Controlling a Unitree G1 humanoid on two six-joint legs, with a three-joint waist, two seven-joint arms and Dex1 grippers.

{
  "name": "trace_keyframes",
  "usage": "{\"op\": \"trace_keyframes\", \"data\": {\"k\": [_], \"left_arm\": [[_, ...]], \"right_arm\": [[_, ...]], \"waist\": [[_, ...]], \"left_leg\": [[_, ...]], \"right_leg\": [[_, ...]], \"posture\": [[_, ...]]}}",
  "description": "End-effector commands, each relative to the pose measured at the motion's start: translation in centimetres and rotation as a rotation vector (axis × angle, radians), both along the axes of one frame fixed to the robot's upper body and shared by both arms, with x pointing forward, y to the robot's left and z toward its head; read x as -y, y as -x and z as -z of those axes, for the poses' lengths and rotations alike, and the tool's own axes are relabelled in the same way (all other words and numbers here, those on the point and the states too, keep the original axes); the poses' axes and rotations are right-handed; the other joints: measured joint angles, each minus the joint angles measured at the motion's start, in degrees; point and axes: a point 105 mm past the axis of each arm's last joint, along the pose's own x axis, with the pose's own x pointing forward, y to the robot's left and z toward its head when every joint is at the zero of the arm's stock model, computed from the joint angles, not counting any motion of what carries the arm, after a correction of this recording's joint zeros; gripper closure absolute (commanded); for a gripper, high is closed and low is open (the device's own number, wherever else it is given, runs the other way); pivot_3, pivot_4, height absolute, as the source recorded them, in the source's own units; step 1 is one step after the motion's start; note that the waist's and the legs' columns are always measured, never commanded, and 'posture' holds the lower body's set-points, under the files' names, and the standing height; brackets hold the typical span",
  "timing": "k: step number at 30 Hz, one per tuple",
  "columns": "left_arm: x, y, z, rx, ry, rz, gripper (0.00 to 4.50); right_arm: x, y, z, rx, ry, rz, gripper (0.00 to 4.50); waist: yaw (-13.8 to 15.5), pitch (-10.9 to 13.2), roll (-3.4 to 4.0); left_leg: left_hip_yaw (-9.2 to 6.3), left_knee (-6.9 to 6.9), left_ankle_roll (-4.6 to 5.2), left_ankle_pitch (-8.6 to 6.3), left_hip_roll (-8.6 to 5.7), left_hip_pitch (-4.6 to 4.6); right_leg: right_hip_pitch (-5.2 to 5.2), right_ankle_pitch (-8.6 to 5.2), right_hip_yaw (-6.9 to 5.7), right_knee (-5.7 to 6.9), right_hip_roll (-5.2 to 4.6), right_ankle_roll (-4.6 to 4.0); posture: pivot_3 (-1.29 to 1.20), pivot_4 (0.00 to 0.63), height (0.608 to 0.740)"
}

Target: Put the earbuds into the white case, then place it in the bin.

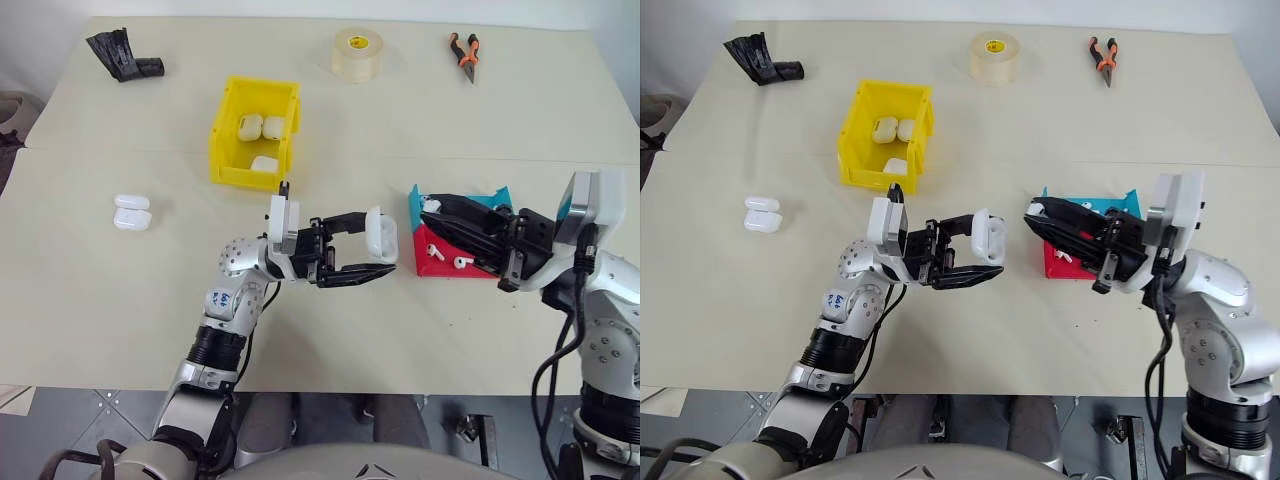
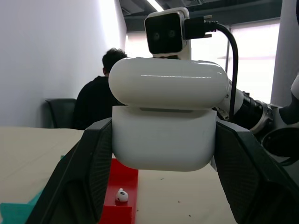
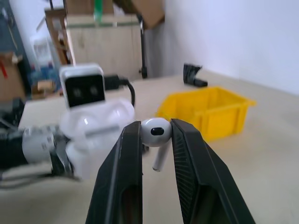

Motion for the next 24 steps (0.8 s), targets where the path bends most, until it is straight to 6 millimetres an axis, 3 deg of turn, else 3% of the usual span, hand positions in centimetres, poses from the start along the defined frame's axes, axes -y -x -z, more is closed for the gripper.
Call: {"op": "trace_keyframes", "data": {"k": [1,8,24], "left_arm": [[-0.1,0.2,-1.9,0.03,0.038,0.033,1.69],[-0.3,0.4,-2.2,0.019,0.035,0.05,1.69],[0.0,1.2,-2.4,0.019,0.032,0.08,1.69]], "right_arm": [[-1.7,1.1,-1.0,0.036,-0.072,-0.052,3.96],[-3.1,1.0,-0.6,0.027,-0.121,-0.064,3.96],[-2.9,-0.4,2.5,-0.048,-0.141,-0.001,3.96]], "waist": [[0.06,0.0,0.0],[0.04,-0.01,0.02],[-0.01,-0.01,0.02]], "left_leg": [[0.0,0.0,0.0,0.0,-0.01,0.0],[0.01,-0.01,0.0,0.0,-0.01,0.01],[0.05,-0.04,0.0,0.0,-0.01,0.03]], "right_leg": [[0.0,0.0,0.0,0.0,0.0,0.0],[0.0,0.0,0.0,0.0,0.0,0.0],[-0.01,0.0,0.01,0.0,0.0,0.0]], "posture": [[0.0,0.15,0.74],[0.0,0.15,0.74],[0.0,0.15,0.74]]}}
